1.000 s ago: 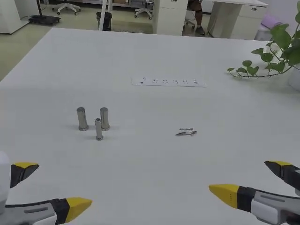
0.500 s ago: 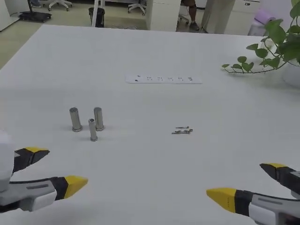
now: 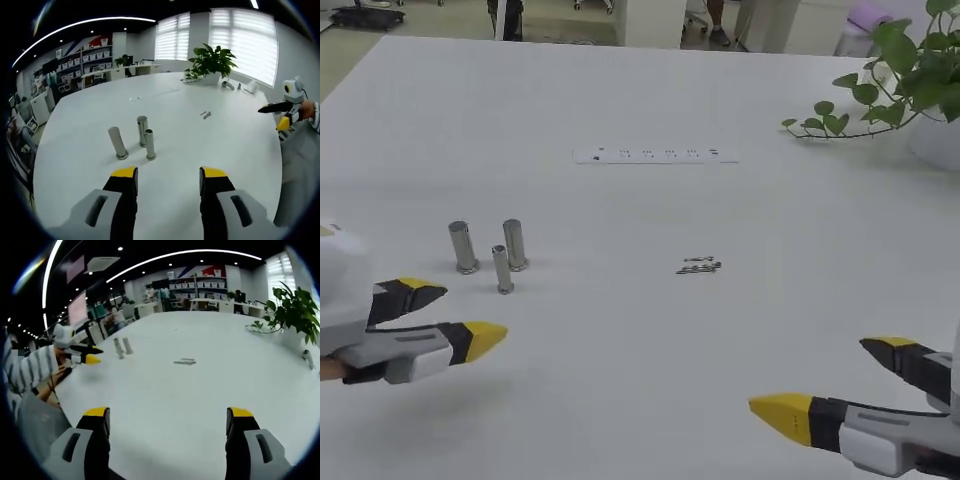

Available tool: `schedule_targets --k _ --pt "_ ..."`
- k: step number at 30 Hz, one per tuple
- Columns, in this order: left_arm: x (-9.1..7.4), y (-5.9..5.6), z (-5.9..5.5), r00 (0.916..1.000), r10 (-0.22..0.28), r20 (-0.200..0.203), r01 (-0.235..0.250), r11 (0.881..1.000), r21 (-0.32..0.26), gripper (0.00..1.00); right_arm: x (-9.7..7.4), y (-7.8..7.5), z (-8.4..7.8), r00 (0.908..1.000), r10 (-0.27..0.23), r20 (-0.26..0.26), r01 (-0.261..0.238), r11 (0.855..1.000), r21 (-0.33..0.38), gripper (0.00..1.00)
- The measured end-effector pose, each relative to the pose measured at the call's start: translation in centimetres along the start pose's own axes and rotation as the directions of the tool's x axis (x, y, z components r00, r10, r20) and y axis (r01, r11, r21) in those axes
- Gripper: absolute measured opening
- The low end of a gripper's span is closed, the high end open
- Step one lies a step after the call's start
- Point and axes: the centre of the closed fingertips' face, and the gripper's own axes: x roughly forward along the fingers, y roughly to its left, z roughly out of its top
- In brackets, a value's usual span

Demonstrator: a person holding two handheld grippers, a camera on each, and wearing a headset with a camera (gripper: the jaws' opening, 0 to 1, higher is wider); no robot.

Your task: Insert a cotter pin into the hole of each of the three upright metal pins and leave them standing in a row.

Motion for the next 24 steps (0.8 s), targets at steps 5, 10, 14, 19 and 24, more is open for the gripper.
schedule_targets --k 5,10,14,19,24 --pt "1.3 1.3 0.7 0.9994 0.03 0.019 -0.03 0.999 0.013 0.35 0.0 0.1 -0.2 1.0 0.002 -0.005 -0.002 1.0 0.006 0.97" --pt "2.6 1.9 1.0 0.9991 0.033 0.028 -0.033 0.999 0.001 0.32 -0.1 0.2 -0.4 0.9999 0.008 -0.008 -0.008 1.0 0.013 0.97" --pt "3.6 2.0 1.0 0.9993 0.027 0.024 -0.026 1.0 -0.011 0.29 -0.1 0.2 -0.5 0.9999 0.008 -0.013 -0.008 1.0 0.014 0.97" --pt "4.6 2.5 1.2 0.9989 0.043 0.019 -0.043 0.999 -0.013 0.27 0.0 0.5 -0.5 0.9998 0.013 -0.014 -0.013 1.0 0.014 0.97" --pt "5.6 2.7 1.6 0.9988 0.04 0.026 -0.04 0.999 -0.034 0.2 0.0 0.8 -0.3 0.9998 0.02 -0.009 -0.02 1.0 -0.008 0.95"
